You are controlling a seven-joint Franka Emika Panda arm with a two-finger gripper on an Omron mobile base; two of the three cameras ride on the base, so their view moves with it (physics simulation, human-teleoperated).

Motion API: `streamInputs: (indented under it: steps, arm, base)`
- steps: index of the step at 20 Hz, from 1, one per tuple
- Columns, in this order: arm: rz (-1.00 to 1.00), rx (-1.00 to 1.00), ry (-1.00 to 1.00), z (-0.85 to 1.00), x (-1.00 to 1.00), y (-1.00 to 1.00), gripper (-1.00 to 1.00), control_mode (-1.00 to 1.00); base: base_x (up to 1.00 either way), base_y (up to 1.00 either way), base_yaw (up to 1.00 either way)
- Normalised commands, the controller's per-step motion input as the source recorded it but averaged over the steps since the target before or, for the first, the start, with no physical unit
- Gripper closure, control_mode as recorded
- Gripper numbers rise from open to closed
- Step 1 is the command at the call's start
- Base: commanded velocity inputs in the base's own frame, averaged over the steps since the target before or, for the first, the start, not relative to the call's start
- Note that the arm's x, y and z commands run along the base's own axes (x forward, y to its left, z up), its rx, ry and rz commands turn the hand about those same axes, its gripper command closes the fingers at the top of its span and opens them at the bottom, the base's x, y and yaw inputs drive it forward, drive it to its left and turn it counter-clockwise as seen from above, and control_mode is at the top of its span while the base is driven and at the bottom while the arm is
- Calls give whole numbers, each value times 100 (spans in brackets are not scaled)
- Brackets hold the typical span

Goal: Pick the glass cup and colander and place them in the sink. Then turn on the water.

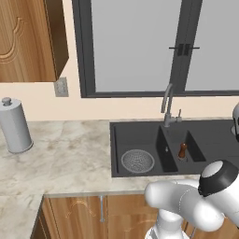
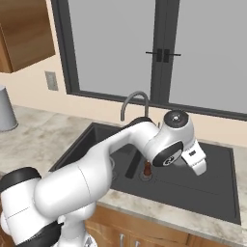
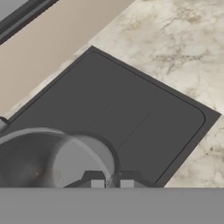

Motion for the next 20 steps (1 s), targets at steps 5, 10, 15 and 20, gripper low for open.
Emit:
streamInputs:
  steps: [5, 10, 15, 20]
  arm:
    - [11, -1, -5, -27, -37, 60, 100, -100]
    - [19, -5, 0, -29, -56, 100, 100, -100]
    - [22, -8, 0, -23, -55, 100, 100, -100]
    - [24, -7, 1, -3, -9, 100, 100, -100]
  base:
    - [0, 0, 0]
    - [0, 0, 0]
    - [0, 0, 0]
    - [0, 0, 0]
